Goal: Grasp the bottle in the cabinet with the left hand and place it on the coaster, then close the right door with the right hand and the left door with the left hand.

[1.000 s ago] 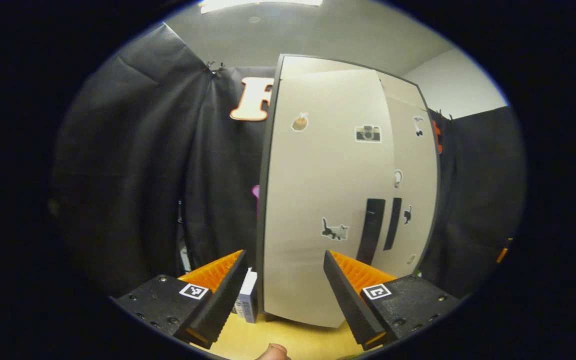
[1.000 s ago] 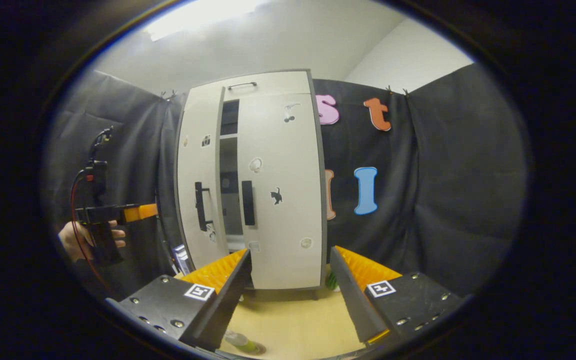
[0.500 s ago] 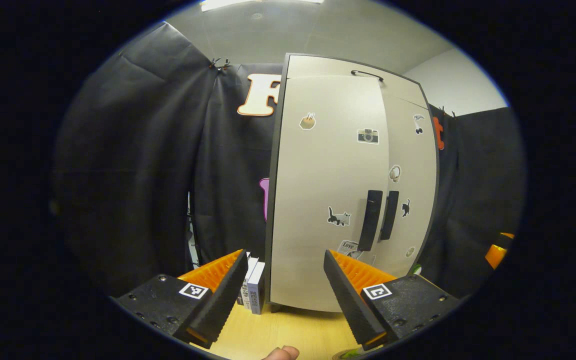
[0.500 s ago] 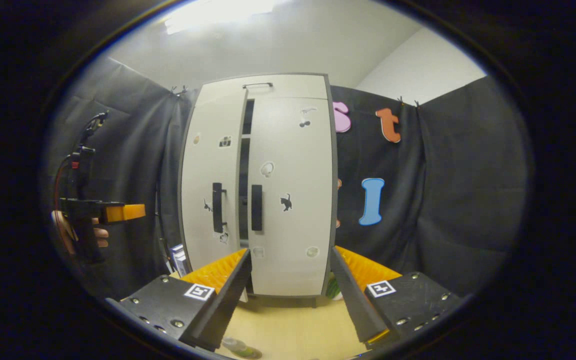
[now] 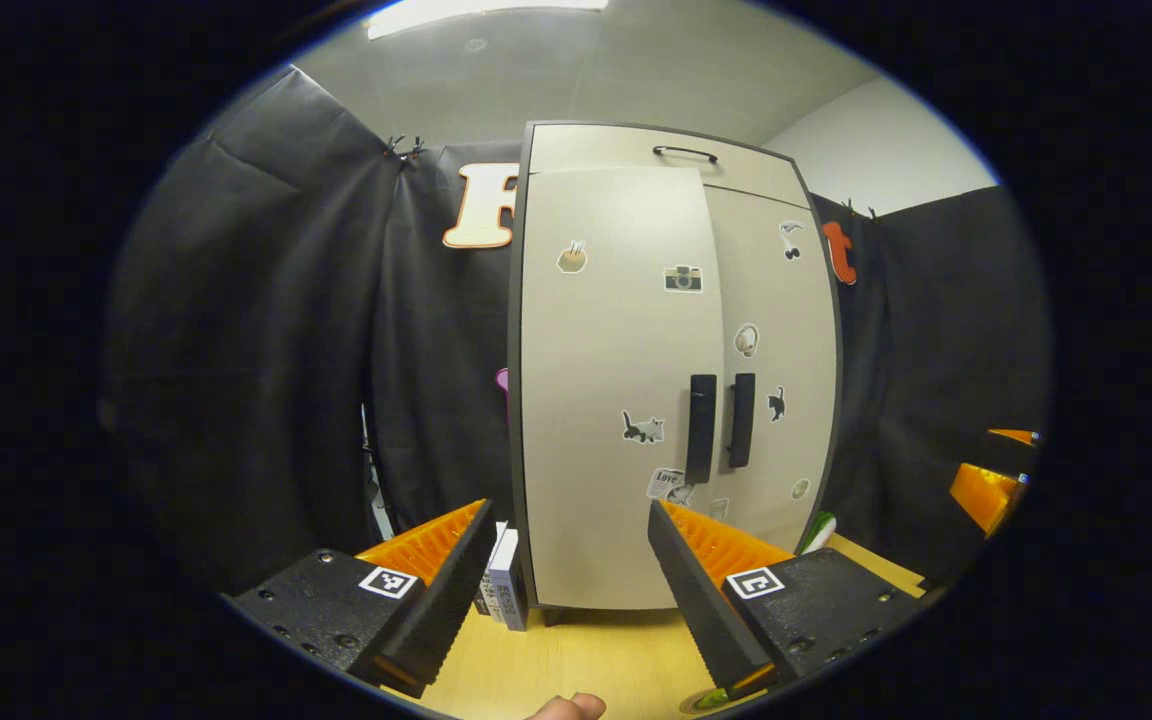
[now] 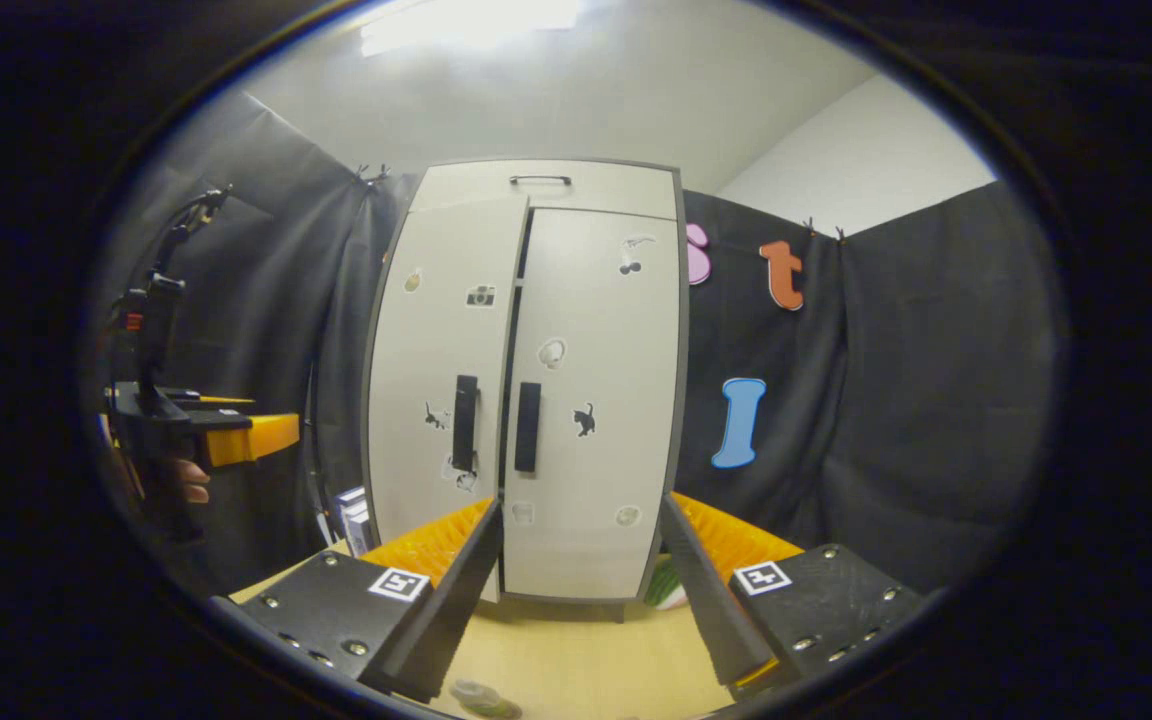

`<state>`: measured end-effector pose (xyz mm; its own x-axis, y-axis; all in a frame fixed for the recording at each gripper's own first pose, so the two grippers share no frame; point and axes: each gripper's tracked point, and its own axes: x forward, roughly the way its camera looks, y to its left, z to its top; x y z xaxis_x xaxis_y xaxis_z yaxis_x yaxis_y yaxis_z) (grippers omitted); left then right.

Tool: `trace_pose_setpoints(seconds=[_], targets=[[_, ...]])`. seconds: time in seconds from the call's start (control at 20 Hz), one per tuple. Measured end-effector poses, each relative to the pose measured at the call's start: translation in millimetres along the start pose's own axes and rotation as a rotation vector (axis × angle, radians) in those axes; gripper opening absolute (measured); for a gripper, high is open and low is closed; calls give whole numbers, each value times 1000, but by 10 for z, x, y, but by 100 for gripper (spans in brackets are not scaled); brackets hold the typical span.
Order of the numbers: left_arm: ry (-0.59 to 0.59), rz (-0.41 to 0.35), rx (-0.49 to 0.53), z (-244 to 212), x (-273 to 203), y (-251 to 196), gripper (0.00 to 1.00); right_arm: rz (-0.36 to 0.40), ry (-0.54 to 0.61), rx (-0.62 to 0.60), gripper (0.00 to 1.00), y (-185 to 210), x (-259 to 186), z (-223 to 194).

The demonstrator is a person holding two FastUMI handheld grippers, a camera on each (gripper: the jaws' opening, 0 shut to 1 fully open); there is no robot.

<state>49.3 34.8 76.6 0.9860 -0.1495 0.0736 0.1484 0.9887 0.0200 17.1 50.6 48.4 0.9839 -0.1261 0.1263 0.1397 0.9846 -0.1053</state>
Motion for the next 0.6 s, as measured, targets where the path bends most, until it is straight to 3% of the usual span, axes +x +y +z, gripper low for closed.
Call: trace_pose_setpoints(seconds=[0.1,0.2,0.25,0.3,0.6], targets=[[-1,-6,1,-19,-12,-2,97,-14,-1,11,92,42,-49,13],[-11,10,31,-25,-12,56,94,-26,-4,17,95,100,-94,19],[-17,10,40,-35,2,68,93,-24,-5,21,92,148,-95,17],[-11,1,38,-53,1,52,97,-18,-3,22,92,199,-90,0],[6,-38,25,-121,4,63,97,-18,8,39,92,396,-57,-73]])
